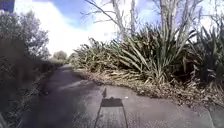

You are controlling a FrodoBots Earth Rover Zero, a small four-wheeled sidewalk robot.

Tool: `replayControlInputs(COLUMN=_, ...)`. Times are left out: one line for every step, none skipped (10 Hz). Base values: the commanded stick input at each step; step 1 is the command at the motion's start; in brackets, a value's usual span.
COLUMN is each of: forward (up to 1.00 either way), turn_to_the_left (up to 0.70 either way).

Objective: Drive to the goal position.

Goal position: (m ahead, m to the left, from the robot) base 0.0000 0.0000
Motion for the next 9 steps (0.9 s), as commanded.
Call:
replayControlInputs(forward=0.0, turn_to_the_left=0.85)
replayControlInputs(forward=0.0, turn_to_the_left=0.85)
replayControlInputs(forward=0.0, turn_to_the_left=0.85)
replayControlInputs(forward=0.0, turn_to_the_left=0.85)
replayControlInputs(forward=0.0, turn_to_the_left=0.85)
replayControlInputs(forward=0.0, turn_to_the_left=0.85)
replayControlInputs(forward=0.0, turn_to_the_left=0.85)
replayControlInputs(forward=0.0, turn_to_the_left=0.85)
replayControlInputs(forward=0.0, turn_to_the_left=0.84)
